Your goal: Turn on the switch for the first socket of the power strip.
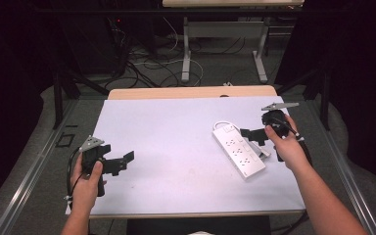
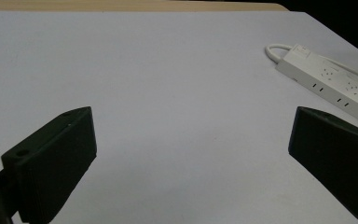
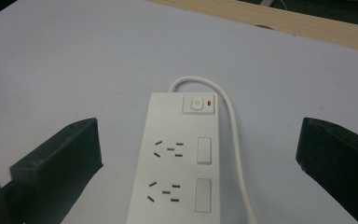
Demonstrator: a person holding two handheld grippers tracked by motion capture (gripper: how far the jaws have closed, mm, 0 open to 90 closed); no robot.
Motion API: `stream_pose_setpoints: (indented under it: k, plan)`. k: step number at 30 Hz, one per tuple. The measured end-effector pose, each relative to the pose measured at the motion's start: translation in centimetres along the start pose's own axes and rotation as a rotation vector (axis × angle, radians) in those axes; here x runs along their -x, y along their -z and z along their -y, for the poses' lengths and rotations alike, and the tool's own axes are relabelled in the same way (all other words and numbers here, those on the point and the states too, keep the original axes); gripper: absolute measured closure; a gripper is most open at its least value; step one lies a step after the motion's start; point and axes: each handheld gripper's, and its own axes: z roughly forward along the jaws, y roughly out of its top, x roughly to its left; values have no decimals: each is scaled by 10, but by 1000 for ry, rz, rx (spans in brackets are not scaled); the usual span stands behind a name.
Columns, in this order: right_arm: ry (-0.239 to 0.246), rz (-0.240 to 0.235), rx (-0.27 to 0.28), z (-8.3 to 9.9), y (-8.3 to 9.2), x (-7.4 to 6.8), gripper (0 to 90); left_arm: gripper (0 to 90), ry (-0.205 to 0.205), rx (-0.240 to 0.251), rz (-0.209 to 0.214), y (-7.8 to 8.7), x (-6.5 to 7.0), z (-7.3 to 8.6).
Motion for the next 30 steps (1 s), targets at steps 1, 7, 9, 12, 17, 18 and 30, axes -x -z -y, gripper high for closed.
stream_pose_setpoints:
  k: [1,7,9,12,17,18,30]
  plan:
    - [1,-1,-2,2,2,-1,0,9,0,-1,-1,0,0,0]
    - [28,-9,-14,13,12,-4,0,9,1,0,-2,0,0,0]
    - [34,-11,-14,17,15,-5,0,9,0,-2,-1,0,0,0]
    - [39,-12,-16,22,22,-8,0,9,-1,-4,-2,1,1,0]
    - [39,-15,1,31,34,-10,0,9,-2,-3,-1,0,1,0]
    - [39,-23,-5,33,37,-10,0,9,-2,-4,-2,0,1,0]
    - [-4,-14,25,56,52,-1,0,9,1,0,3,-1,1,1]
